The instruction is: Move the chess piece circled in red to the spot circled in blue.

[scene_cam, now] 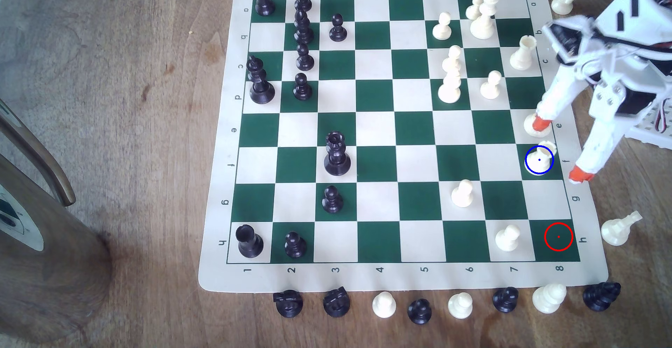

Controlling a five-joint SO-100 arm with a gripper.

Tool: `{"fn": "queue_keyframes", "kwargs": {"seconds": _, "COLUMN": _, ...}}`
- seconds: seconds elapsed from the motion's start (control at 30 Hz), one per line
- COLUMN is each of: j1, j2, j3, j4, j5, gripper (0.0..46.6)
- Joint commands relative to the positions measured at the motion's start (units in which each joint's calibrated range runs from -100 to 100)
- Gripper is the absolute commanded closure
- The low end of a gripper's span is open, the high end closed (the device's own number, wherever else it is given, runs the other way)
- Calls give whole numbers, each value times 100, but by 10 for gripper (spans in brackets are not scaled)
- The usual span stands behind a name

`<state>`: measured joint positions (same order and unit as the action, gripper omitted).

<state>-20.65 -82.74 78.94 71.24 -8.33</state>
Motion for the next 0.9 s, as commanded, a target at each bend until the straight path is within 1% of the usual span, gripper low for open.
{"fn": "queue_keyframes", "kwargs": {"seconds": 0.0, "j1": 293, "j2": -410, "j3": -705, "j4": -105, "j5": -29, "gripper": 189}}
{"fn": "queue_keyframes", "kwargs": {"seconds": 0.07, "j1": 544, "j2": -792, "j3": -705, "j4": -219, "j5": 5, "gripper": 192}}
{"fn": "queue_keyframes", "kwargs": {"seconds": 0.2, "j1": 919, "j2": -1140, "j3": -614, "j4": -498, "j5": 73, "gripper": 196}}
{"fn": "queue_keyframes", "kwargs": {"seconds": 0.23, "j1": 1224, "j2": -1208, "j3": -523, "j4": -793, "j5": 107, "gripper": 199}}
{"fn": "queue_keyframes", "kwargs": {"seconds": 0.3, "j1": 1537, "j2": -1302, "j3": -333, "j4": -1227, "j5": 166, "gripper": 209}}
{"fn": "queue_keyframes", "kwargs": {"seconds": 0.33, "j1": 1701, "j2": -1302, "j3": -279, "j4": -1522, "j5": 142, "gripper": 210}}
{"fn": "queue_keyframes", "kwargs": {"seconds": 0.37, "j1": 2030, "j2": -1302, "j3": -43, "j4": -2185, "j5": 147, "gripper": 215}}
{"fn": "queue_keyframes", "kwargs": {"seconds": 0.43, "j1": 2225, "j2": -1302, "j3": 265, "j4": -2914, "j5": 161, "gripper": 223}}
{"fn": "queue_keyframes", "kwargs": {"seconds": 0.47, "j1": 2288, "j2": -1302, "j3": 401, "j4": -3184, "j5": 171, "gripper": 223}}
{"fn": "queue_keyframes", "kwargs": {"seconds": 0.5, "j1": 2319, "j2": -1302, "j3": 637, "j4": -3512, "j5": 244, "gripper": 226}}
{"fn": "queue_keyframes", "kwargs": {"seconds": 0.57, "j1": 2319, "j2": -1302, "j3": 791, "j4": -3700, "j5": 264, "gripper": 227}}
{"fn": "queue_keyframes", "kwargs": {"seconds": 0.67, "j1": 2366, "j2": -1302, "j3": 1108, "j4": -4142, "j5": 347, "gripper": 272}}
{"fn": "queue_keyframes", "kwargs": {"seconds": 0.77, "j1": 2405, "j2": -1302, "j3": 1308, "j4": -4552, "j5": 371, "gripper": 305}}
{"fn": "queue_keyframes", "kwargs": {"seconds": 0.8, "j1": 2405, "j2": -1302, "j3": 1344, "j4": -4732, "j5": 435, "gripper": 331}}
{"fn": "queue_keyframes", "kwargs": {"seconds": 0.87, "j1": 2405, "j2": -1302, "j3": 1353, "j4": -4904, "j5": 508, "gripper": 351}}
